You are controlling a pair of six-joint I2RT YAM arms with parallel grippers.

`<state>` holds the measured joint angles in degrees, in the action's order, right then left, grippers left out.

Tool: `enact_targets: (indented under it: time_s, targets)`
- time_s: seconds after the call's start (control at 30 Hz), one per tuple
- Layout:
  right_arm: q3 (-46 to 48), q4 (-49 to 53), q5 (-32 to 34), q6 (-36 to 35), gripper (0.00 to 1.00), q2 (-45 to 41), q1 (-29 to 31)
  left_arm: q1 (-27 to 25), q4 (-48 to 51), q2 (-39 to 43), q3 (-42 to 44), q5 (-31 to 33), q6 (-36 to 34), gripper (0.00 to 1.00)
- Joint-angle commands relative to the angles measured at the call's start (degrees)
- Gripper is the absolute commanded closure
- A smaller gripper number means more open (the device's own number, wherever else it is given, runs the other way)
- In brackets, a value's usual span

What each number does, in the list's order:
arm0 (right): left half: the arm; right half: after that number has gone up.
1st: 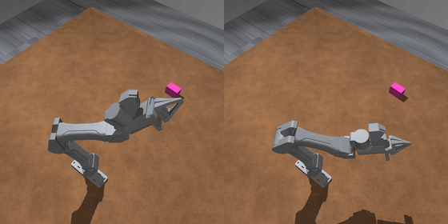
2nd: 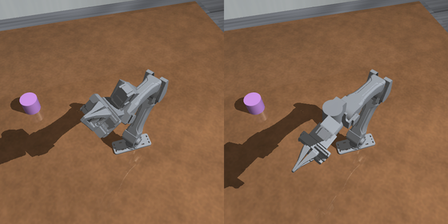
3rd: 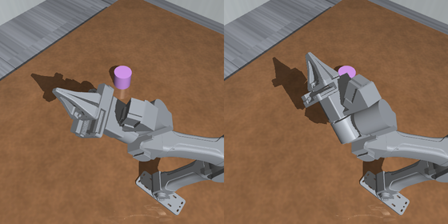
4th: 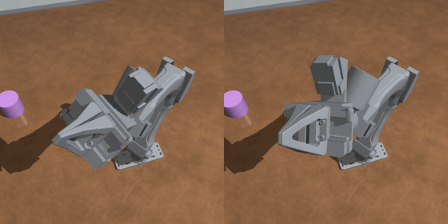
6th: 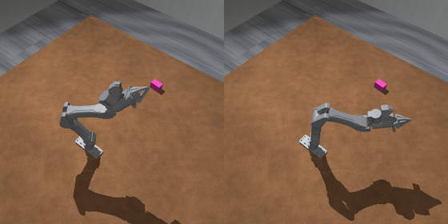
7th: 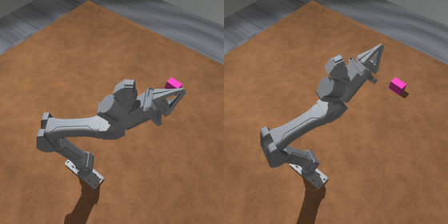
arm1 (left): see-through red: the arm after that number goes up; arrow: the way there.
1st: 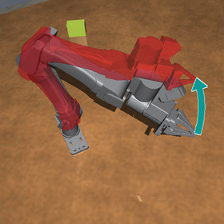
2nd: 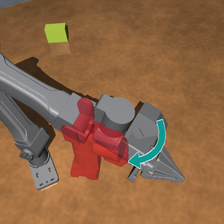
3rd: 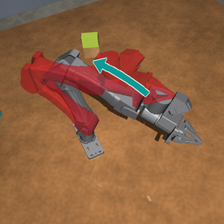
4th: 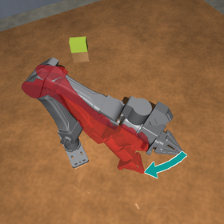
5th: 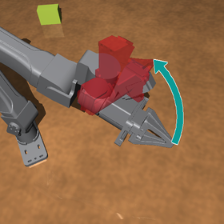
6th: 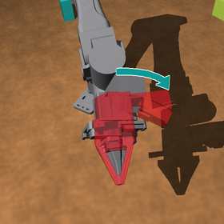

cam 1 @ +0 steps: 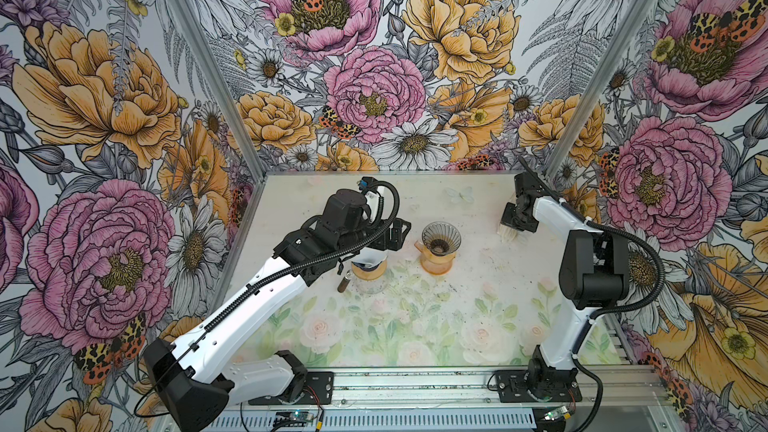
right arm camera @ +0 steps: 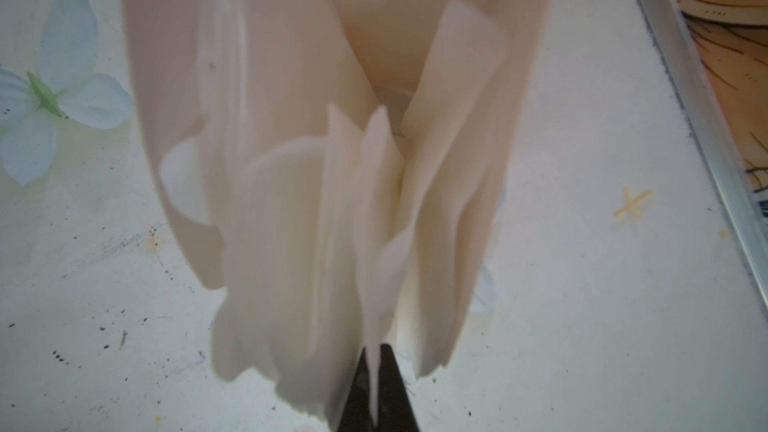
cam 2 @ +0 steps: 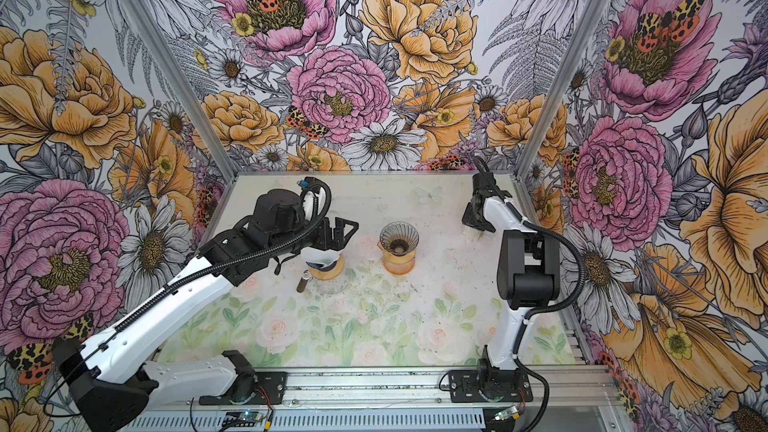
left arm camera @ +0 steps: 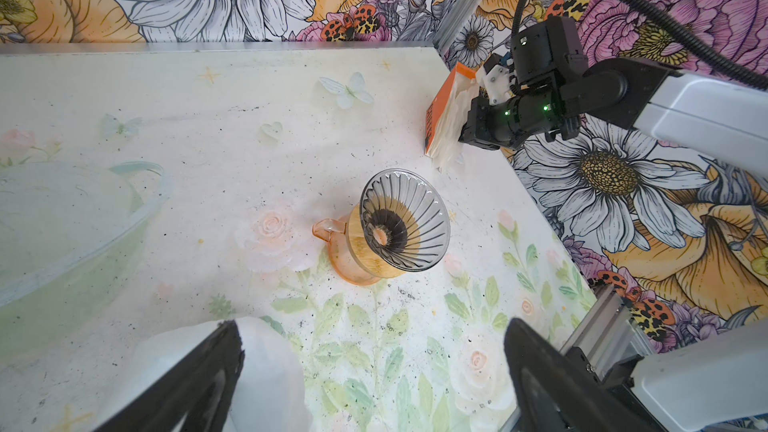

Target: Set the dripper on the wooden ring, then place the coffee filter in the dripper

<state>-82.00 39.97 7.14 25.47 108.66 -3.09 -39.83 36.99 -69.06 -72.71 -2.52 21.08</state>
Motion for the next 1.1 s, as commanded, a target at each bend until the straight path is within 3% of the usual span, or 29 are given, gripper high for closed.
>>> enact_targets:
  time_s: [0.0,0.4,0.77,0.9,1.07]
  targets:
    - [-0.12,-0.72,1.7,-0.56,1.0,-3.38,-0.39,0.72,-1.13,-0.79,-1.51,-0.39,0.71,0.01]
    - [4.41,-0.43,1.68,-0.95,0.99,-9.85,-0.37,0.59,-1.13,-1.48,-1.42,-1.11,0.76,0.01]
    - [4.18,-0.29,-2.36,-0.17,0.74,-7.64,-0.59,0.68,-1.02,-1.47,-1.18,-1.11,0.98,0.01]
    - [5.1,-0.26,-3.16,0.06,0.73,-10.15,-0.55,0.64,-1.06,-1.51,-1.03,-0.83,1.17,0.01]
    - [7.86,-0.32,-2.58,0.63,0.79,-12.84,-0.57,0.63,-1.13,-1.9,-1.46,-0.99,1.16,0.01]
